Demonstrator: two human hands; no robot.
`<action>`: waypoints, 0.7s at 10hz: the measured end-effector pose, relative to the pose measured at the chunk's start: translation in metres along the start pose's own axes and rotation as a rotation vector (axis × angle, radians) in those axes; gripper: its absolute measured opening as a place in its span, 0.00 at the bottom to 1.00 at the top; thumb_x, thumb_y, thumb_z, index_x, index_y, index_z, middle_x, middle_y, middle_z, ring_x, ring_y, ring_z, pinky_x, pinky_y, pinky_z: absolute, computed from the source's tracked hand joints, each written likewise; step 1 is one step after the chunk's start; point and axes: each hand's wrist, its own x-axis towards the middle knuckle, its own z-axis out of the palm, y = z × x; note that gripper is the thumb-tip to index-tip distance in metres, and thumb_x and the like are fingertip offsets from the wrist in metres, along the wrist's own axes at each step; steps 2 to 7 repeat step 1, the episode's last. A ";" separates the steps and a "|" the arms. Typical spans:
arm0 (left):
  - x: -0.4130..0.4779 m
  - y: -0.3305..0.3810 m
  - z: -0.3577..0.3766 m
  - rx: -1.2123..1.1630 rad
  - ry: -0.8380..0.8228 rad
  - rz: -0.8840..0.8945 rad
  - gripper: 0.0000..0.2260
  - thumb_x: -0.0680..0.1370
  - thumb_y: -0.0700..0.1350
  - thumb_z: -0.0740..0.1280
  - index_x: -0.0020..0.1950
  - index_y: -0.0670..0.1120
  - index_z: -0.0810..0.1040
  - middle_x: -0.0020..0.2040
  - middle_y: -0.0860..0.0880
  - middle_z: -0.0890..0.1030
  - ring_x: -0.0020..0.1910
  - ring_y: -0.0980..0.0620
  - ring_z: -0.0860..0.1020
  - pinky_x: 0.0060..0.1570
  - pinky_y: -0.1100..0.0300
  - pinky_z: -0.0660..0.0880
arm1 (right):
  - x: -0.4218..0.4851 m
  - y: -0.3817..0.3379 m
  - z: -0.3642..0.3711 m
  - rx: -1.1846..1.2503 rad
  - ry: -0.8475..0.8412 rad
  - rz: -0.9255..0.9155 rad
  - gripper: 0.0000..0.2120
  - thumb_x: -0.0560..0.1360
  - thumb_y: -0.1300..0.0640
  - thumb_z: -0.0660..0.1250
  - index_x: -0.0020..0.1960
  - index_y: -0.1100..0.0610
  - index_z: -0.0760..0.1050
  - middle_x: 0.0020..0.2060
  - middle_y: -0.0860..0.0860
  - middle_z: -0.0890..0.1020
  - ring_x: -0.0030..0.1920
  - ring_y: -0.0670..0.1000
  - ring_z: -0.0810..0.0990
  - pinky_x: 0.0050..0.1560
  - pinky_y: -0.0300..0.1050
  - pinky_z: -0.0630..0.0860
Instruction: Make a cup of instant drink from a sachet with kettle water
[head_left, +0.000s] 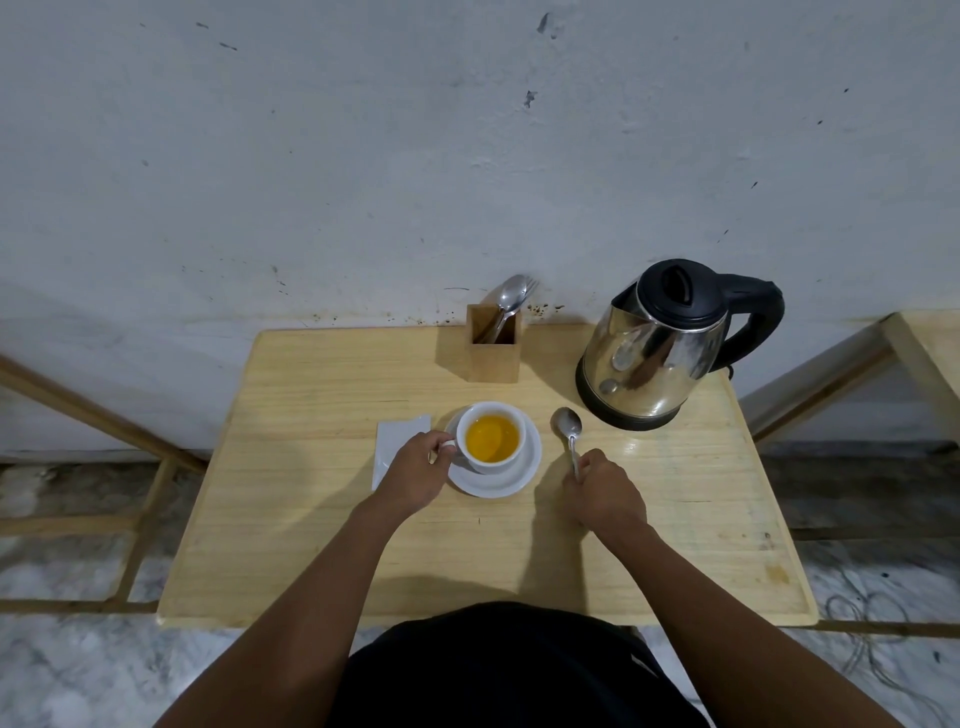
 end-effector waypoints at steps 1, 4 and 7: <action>0.003 0.008 -0.008 -0.025 -0.026 -0.025 0.11 0.80 0.48 0.61 0.59 0.47 0.77 0.55 0.49 0.80 0.46 0.52 0.76 0.47 0.60 0.71 | 0.004 -0.007 -0.009 -0.017 0.027 -0.034 0.15 0.76 0.49 0.62 0.59 0.55 0.71 0.52 0.53 0.80 0.51 0.56 0.80 0.48 0.48 0.76; 0.003 0.008 -0.008 -0.025 -0.026 -0.025 0.11 0.80 0.48 0.61 0.59 0.47 0.77 0.55 0.49 0.80 0.46 0.52 0.76 0.47 0.60 0.71 | 0.004 -0.007 -0.009 -0.017 0.027 -0.034 0.15 0.76 0.49 0.62 0.59 0.55 0.71 0.52 0.53 0.80 0.51 0.56 0.80 0.48 0.48 0.76; 0.003 0.008 -0.008 -0.025 -0.026 -0.025 0.11 0.80 0.48 0.61 0.59 0.47 0.77 0.55 0.49 0.80 0.46 0.52 0.76 0.47 0.60 0.71 | 0.004 -0.007 -0.009 -0.017 0.027 -0.034 0.15 0.76 0.49 0.62 0.59 0.55 0.71 0.52 0.53 0.80 0.51 0.56 0.80 0.48 0.48 0.76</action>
